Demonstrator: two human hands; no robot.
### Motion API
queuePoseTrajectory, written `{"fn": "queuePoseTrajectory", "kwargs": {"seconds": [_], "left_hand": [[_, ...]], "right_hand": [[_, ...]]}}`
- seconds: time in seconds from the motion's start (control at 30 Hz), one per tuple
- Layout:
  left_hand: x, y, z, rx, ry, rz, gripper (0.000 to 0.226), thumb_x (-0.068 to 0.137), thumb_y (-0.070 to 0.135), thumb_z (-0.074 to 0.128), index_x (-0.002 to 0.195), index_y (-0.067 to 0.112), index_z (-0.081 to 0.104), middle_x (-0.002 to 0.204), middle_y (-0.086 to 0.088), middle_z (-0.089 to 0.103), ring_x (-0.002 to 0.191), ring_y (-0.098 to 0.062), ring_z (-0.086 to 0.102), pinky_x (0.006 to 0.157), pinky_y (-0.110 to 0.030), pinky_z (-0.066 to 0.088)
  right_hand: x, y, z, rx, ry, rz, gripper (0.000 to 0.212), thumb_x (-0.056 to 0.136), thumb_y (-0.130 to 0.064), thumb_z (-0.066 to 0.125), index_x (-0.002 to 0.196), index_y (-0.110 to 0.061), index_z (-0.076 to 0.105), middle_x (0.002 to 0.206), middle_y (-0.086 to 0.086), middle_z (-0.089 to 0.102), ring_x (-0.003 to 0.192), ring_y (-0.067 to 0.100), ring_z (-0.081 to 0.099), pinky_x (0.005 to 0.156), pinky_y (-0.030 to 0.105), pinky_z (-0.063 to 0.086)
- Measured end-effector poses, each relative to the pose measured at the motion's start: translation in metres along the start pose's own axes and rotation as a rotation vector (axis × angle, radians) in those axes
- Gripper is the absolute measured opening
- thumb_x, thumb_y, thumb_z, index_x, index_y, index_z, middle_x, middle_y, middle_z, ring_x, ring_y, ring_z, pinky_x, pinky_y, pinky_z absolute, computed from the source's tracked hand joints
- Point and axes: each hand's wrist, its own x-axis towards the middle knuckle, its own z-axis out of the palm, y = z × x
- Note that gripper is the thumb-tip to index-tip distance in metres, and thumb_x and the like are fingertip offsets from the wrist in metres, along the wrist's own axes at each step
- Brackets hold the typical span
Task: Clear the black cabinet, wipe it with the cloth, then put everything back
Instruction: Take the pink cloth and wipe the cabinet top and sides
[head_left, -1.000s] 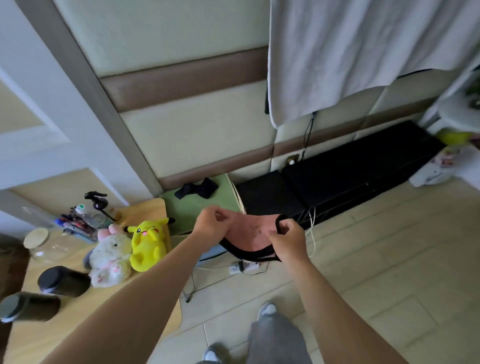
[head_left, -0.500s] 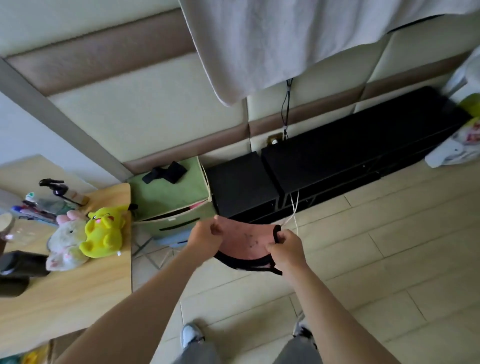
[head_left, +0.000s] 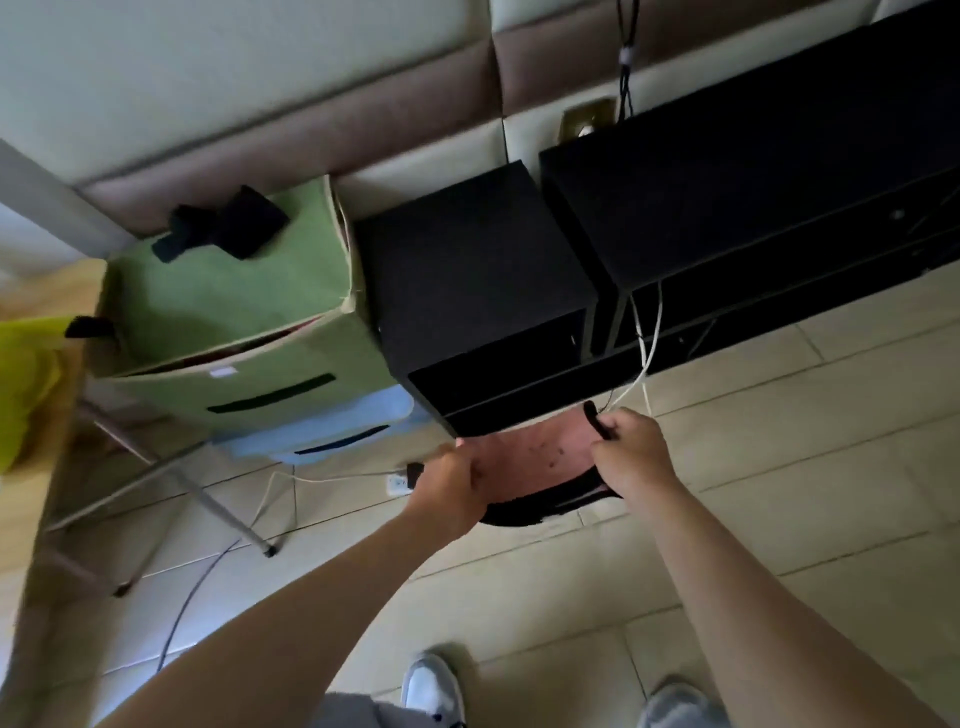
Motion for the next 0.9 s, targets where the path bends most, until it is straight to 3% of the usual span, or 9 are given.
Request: {"fn": "queuePoseTrajectory", "kwargs": {"seconds": [0.13,0.27,0.33,0.5,0.6,0.67,0.73,0.8,0.9], "left_hand": [[0.092,-0.047,0.099,0.082,0.035,0.02,0.028,0.093,0.009,0.049,0.119,0.005,0.06,0.119,-0.015,0.058,0.103,-0.031,0.06,0.083,-0.03,0.047],[0.175,-0.084,0.165,0.13,0.113,0.066,0.043,0.095,0.009,0.046,0.138,0.001,0.047,0.129,-0.017,0.048,0.107,-0.033,0.056,0.085,-0.028,0.043],[0.209,-0.094,0.182,0.128,0.163,0.081,0.051,0.095,0.006,0.044,0.144,-0.001,0.037,0.127,-0.017,0.045,0.108,-0.035,0.055,0.092,-0.032,0.045],[0.263,-0.1,0.198,0.138,0.277,0.058,0.036,0.092,-0.003,0.047,0.127,0.003,0.05,0.125,-0.018,0.041,0.105,-0.041,0.056,0.095,-0.04,0.045],[0.278,-0.102,0.205,0.246,0.264,0.002,0.048,0.088,-0.008,0.047,0.133,0.004,0.042,0.131,-0.021,0.034,0.114,-0.042,0.049,0.1,-0.041,0.044],[0.286,-0.103,0.214,0.428,0.309,0.044,0.053,0.088,0.002,0.053,0.138,0.011,0.036,0.137,-0.02,0.029,0.123,-0.04,0.04,0.105,-0.044,0.041],[0.298,-0.104,0.225,0.562,0.326,0.211,0.048,0.095,0.02,0.05,0.14,0.018,0.036,0.143,-0.017,0.027,0.129,-0.04,0.035,0.107,-0.049,0.038],[0.314,-0.103,0.236,0.528,0.219,0.331,0.052,0.101,0.036,0.039,0.151,0.029,0.025,0.158,-0.012,0.017,0.143,-0.04,0.021,0.114,-0.056,0.029],[0.341,-0.098,0.255,0.407,0.066,0.203,0.058,0.102,0.057,0.02,0.154,0.051,-0.006,0.168,0.0,-0.011,0.153,-0.035,-0.013,0.121,-0.062,0.0]], "right_hand": [[0.11,0.093,0.073,0.022,0.087,-0.07,0.031,0.076,0.008,0.048,0.086,-0.013,0.07,0.083,0.005,0.069,0.079,0.023,0.065,0.062,0.028,0.046],[0.204,0.154,0.128,0.083,0.135,-0.123,0.032,0.075,0.006,0.053,0.092,-0.011,0.074,0.09,0.005,0.073,0.09,0.025,0.068,0.081,0.032,0.052],[0.24,0.166,0.145,0.122,0.151,-0.154,0.033,0.078,0.009,0.054,0.097,-0.008,0.074,0.095,0.008,0.074,0.094,0.025,0.068,0.084,0.03,0.05],[0.296,0.166,0.176,0.26,0.143,-0.183,0.037,0.088,0.009,0.053,0.116,-0.01,0.068,0.114,0.006,0.07,0.102,0.018,0.063,0.089,0.024,0.045],[0.315,0.159,0.192,0.257,0.073,-0.21,0.038,0.094,0.004,0.051,0.126,-0.011,0.064,0.125,0.008,0.067,0.106,0.017,0.061,0.088,0.024,0.043],[0.321,0.162,0.198,0.157,0.005,-0.234,0.039,0.099,-0.004,0.052,0.136,-0.013,0.059,0.133,0.01,0.063,0.111,0.021,0.06,0.088,0.025,0.042],[0.321,0.169,0.202,-0.089,0.006,-0.282,0.045,0.101,-0.011,0.054,0.145,-0.011,0.05,0.142,0.013,0.055,0.128,0.03,0.054,0.099,0.03,0.043],[0.313,0.178,0.202,-0.298,0.081,-0.371,0.05,0.099,-0.013,0.055,0.147,-0.007,0.043,0.145,0.019,0.047,0.132,0.036,0.048,0.104,0.037,0.041],[0.301,0.2,0.197,-0.473,0.122,-0.446,0.057,0.093,-0.01,0.059,0.145,-0.005,0.039,0.144,0.018,0.041,0.131,0.036,0.045,0.105,0.039,0.041]]}}
